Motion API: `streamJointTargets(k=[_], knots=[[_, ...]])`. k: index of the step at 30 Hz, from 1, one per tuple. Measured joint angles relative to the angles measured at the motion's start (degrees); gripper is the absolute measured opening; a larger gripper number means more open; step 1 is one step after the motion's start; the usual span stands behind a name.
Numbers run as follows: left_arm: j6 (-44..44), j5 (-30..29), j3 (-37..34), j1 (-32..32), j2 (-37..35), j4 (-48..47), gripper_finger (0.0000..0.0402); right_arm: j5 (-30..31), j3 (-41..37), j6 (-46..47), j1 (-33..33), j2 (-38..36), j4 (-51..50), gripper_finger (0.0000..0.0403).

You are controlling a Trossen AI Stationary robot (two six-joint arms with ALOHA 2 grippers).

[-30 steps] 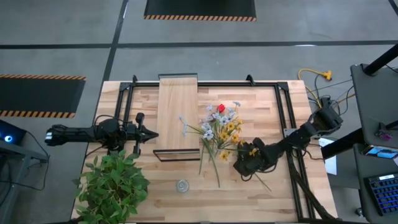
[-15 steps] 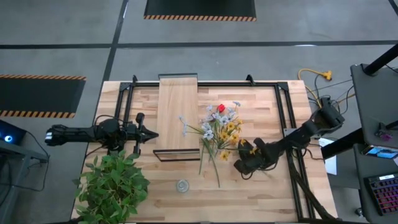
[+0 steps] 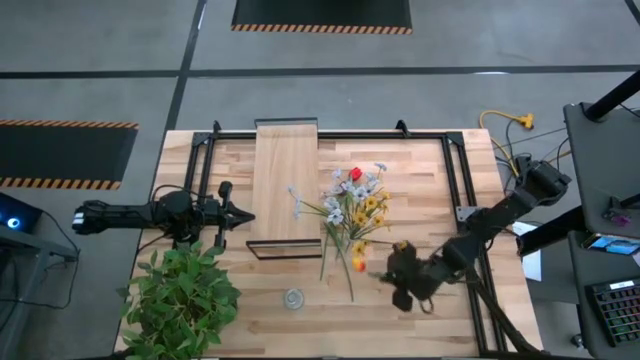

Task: Pick and place flowers into a vace then onto a shelf
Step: Put the light yellow flower into the top transparent vase

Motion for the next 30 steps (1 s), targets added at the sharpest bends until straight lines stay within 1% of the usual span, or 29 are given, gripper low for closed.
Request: streamJointTargets(k=[3,6,8,10,15,20,24,27,30], knots=[[0.0,0.0,0.0,0.0,0.0,0.0,0.0,0.1,0.1,-7.1,1.8,-0.1,8.9,0.0012],[0.0,0.0,0.0,0.0,0.0,0.0,0.0,0.6,0.1,-12.0,2.3,-0.1,12.7,0.0012],[0.0,0.0,0.0,0.0,0.0,0.0,0.0,2.6,0.1,-15.9,2.3,-0.1,15.9,0.0012],[0.0,0.0,0.0,0.0,0.0,0.0,0.0,4.9,0.1,-21.6,2.2,0.3,21.5,0.0012],[0.0,0.0,0.0,0.0,0.0,0.0,0.0,9.6,0.1,-39.4,1.7,3.1,42.1,0.0012],[0.0,0.0,0.0,0.0,0.0,0.0,0.0,13.9,0.1,-52.0,1.5,7.7,61.4,0.0012],[0.0,0.0,0.0,0.0,0.0,0.0,0.0,15.4,0.2,-61.4,0.8,11.5,74.7,0.0013],[0.0,0.0,0.0,0.0,0.0,0.0,0.0,15.4,1.5,-67.6,0.1,14.3,81.0,0.0013],[0.0,0.0,0.0,0.0,0.0,0.0,0.0,15.3,4.6,-72.9,-1.0,16.3,82.3,0.0013]])
